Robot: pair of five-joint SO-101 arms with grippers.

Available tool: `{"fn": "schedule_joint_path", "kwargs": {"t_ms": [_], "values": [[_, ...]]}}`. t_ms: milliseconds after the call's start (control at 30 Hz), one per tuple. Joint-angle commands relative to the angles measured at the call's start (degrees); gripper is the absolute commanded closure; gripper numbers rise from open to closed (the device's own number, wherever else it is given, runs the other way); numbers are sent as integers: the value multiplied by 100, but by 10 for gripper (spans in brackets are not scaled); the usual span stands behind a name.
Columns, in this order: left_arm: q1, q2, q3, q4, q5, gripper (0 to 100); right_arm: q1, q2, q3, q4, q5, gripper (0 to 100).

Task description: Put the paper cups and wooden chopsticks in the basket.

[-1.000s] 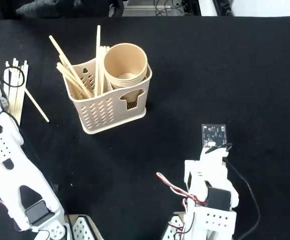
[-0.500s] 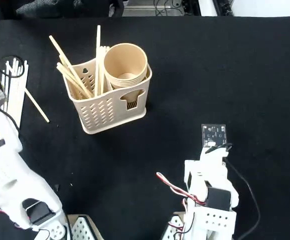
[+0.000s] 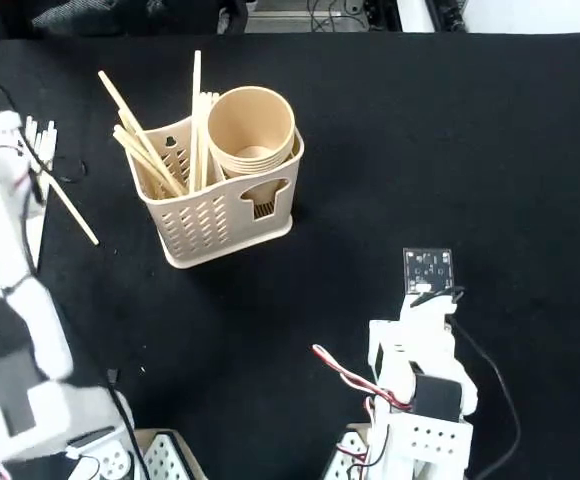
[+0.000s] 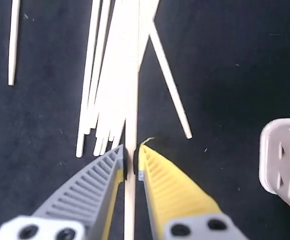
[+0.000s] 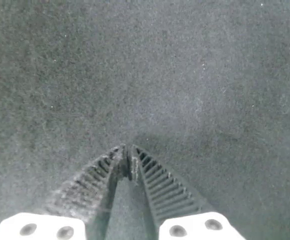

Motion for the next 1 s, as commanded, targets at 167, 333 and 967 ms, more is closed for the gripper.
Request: {"fn": "schedule_joint_path", "kwargs": {"t_ms": [167, 333, 967], "values": [[699, -2629, 1763, -782, 35, 971, -62, -382, -48, 18, 0, 985], [971, -3833, 2554, -1275, 70, 972, -62, -382, -48, 18, 0, 985], [1754, -9407, 6352, -4712, 88, 972, -62, -382, -48, 18, 0, 985]]}}
